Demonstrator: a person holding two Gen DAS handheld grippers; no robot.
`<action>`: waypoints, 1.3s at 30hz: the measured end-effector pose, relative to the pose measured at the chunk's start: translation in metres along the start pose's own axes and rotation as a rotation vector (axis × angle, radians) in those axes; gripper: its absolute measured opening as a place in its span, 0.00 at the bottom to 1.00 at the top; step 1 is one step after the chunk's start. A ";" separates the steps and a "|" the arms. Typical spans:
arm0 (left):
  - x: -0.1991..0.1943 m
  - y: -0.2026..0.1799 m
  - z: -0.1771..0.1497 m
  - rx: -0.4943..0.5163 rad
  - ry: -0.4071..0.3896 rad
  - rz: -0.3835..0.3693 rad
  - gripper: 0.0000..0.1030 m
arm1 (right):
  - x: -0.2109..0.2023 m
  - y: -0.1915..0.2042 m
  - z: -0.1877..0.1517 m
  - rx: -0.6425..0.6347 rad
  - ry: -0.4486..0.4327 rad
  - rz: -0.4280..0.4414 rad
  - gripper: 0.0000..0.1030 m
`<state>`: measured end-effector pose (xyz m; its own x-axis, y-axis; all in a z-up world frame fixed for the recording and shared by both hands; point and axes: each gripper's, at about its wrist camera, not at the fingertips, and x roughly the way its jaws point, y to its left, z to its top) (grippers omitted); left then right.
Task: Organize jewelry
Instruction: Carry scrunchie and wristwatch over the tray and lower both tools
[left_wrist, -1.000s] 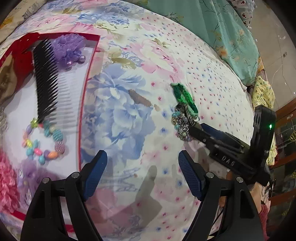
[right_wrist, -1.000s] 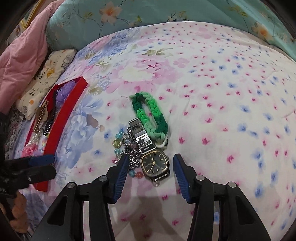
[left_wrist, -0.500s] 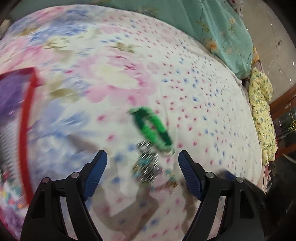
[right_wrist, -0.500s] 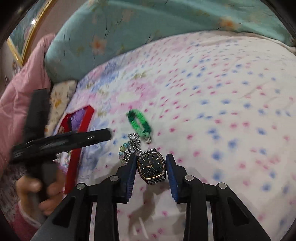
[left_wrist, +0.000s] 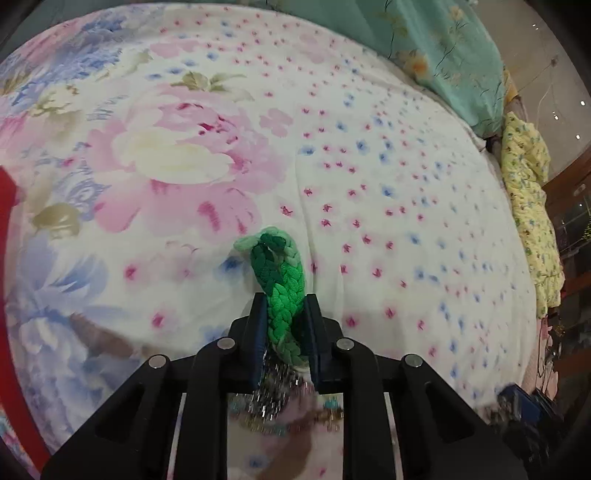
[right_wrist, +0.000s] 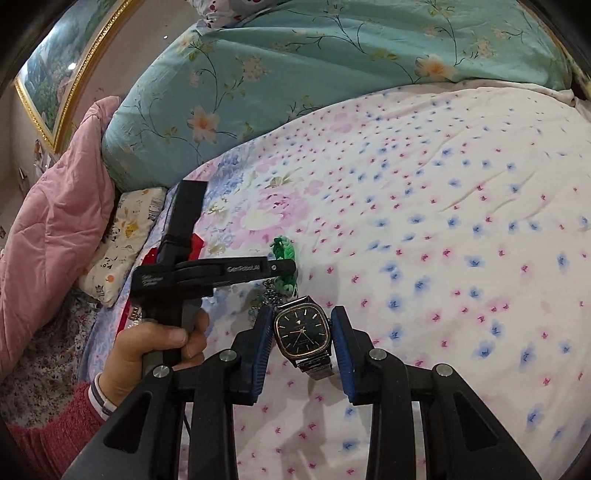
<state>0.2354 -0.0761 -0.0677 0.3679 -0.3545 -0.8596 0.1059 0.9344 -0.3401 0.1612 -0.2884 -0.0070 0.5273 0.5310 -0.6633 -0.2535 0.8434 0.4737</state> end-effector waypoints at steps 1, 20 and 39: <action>-0.009 0.001 -0.003 -0.002 -0.013 -0.009 0.16 | 0.000 0.001 -0.001 -0.001 0.000 0.003 0.31; -0.152 0.056 -0.089 -0.090 -0.186 -0.036 0.16 | -0.001 0.083 -0.020 -0.145 -0.001 0.045 0.31; -0.195 0.087 -0.149 -0.151 -0.219 -0.033 0.16 | -0.004 0.129 -0.041 -0.204 0.013 0.106 0.31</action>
<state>0.0349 0.0690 0.0135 0.5595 -0.3532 -0.7499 -0.0122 0.9011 -0.4335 0.0937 -0.1784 0.0327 0.4786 0.6177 -0.6240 -0.4666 0.7809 0.4152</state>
